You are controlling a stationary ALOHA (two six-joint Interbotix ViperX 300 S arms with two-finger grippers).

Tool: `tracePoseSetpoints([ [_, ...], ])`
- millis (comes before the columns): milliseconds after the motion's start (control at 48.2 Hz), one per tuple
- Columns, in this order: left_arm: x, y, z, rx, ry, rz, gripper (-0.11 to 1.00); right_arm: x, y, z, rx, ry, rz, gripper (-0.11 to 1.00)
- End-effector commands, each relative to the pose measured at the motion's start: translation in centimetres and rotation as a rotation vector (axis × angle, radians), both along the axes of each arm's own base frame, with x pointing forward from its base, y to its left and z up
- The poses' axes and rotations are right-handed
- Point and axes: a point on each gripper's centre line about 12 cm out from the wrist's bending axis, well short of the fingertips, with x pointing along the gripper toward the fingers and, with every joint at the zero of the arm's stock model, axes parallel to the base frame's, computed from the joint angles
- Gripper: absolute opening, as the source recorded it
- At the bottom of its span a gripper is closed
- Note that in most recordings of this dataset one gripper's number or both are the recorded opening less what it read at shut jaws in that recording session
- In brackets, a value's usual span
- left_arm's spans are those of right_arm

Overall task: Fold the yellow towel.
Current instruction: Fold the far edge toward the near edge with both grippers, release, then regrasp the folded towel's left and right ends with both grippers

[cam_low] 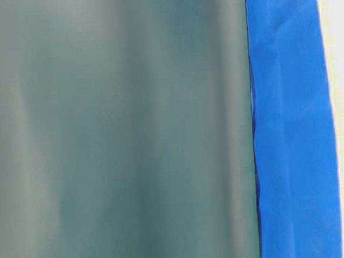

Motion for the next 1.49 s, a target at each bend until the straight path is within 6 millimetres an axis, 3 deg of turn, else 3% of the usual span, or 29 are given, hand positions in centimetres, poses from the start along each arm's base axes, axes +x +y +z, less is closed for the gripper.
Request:
tracePoseSetpoints([
  [0,0.4,-0.2,0.5,-0.002,-0.009,-0.005,0.03,0.8,0.3,0.6,0.001,-0.025,0.004,0.04],
  [477,0.5,-0.2,0.4,0.004,0.024,-0.006,0.05,1.7,1.2,0.0,0.001,0.022,0.035,0.05],
  [602,0.7,-0.2,0.5,0.003,0.020,-0.004,0.31,1.7,1.2,0.0,0.001,0.022,0.034,0.10],
  [726,0.9,-0.3,0.9,0.003,0.007,-0.008,0.69,1.7,1.2,0.1,0.001,0.021,0.034,0.44],
  [768,1.0,-0.3,1.0,0.007,0.002,-0.009,0.75,1.7,1.1,0.2,0.001,0.015,0.033,0.57],
  [892,1.2,-0.3,1.2,0.013,-0.006,-0.010,0.70,1.8,1.2,0.4,-0.003,0.005,0.038,0.84],
  [1038,1.8,1.0,1.6,0.017,-0.019,0.038,0.68,1.9,0.2,0.5,-0.012,0.002,0.010,0.78],
  [1307,2.6,4.8,1.8,0.110,-0.032,0.126,0.67,2.0,-4.4,0.6,-0.063,0.012,-0.111,0.79],
  [1473,2.5,5.4,1.6,0.141,-0.004,0.125,0.67,1.9,-6.0,0.4,-0.072,0.030,-0.156,0.79],
])
